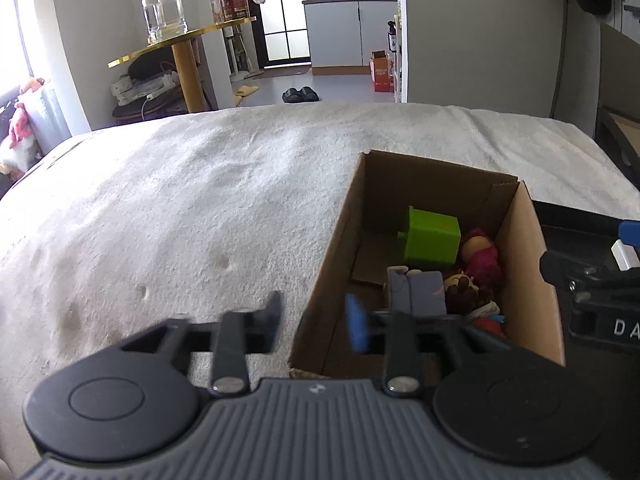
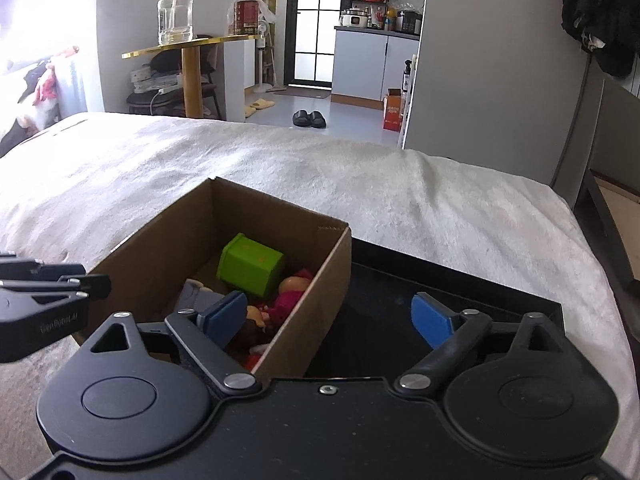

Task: Organize rigid objects
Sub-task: 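Carry the pink figurine into the cardboard box and release it, then move the right gripper back to the white charger plug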

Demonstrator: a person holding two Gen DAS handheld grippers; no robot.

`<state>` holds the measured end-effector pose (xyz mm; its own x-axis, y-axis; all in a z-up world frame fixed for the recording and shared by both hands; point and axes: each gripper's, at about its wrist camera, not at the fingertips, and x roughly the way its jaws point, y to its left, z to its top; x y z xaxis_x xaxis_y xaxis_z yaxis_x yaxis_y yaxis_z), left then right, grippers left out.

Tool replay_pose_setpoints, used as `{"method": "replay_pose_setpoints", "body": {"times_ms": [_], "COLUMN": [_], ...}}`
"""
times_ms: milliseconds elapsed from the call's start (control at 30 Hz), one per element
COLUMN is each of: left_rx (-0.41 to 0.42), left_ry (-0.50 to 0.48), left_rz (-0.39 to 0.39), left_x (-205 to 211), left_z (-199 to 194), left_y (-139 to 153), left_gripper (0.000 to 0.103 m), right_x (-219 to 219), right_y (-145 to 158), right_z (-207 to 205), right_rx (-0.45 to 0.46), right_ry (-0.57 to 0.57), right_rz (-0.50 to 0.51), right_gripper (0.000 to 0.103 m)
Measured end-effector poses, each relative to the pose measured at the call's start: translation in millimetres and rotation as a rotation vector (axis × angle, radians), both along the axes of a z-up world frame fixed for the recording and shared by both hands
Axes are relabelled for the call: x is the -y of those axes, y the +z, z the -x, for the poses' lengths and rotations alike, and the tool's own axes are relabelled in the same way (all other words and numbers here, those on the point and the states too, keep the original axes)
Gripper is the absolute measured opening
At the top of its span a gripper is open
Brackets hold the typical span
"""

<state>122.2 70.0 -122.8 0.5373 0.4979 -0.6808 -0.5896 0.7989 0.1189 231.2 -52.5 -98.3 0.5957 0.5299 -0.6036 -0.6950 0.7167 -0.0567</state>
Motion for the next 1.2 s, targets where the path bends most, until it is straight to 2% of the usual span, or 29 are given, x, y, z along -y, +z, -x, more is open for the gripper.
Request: {"method": "replay_pose_setpoints", "body": {"times_ms": [33,67,167,233,533,1000,1067,1200], "left_rx": [-0.007,-0.012,-0.025,-0.033,-0.069,-0.125,-0.132,-0.146], "left_ry": [0.004,0.007,0.013,0.019,0.009,0.021,0.022,0.022], "left_rz": [-0.008,-0.020,-0.061,-0.081,-0.129,-0.212,-0.219,-0.235], "left_x": [1,3,8,10,24,42,43,46], "left_z": [-2,-3,-7,-9,-23,-44,-46,-51], "left_y": [-1,-1,-1,0,0,-2,-3,-5], "left_gripper": [0.063,0.071,0.081,0.083,0.086,0.087,0.087,0.087], "right_x": [2,3,11,17,47,82,85,93], "right_y": [-1,-2,-4,-5,-19,-41,-44,-53], "right_z": [-1,-2,-5,-10,-38,-71,-78,-97], "right_rx": [0.000,-0.001,0.013,0.028,0.005,0.001,0.018,-0.003], "right_ry": [-0.002,-0.003,-0.043,-0.084,-0.244,-0.325,-0.338,-0.350], "right_rz": [-0.001,-0.004,-0.003,-0.004,0.032,0.080,0.089,0.092], "right_gripper": [0.093,0.094,0.094,0.094,0.094,0.093,0.088,0.078]}}
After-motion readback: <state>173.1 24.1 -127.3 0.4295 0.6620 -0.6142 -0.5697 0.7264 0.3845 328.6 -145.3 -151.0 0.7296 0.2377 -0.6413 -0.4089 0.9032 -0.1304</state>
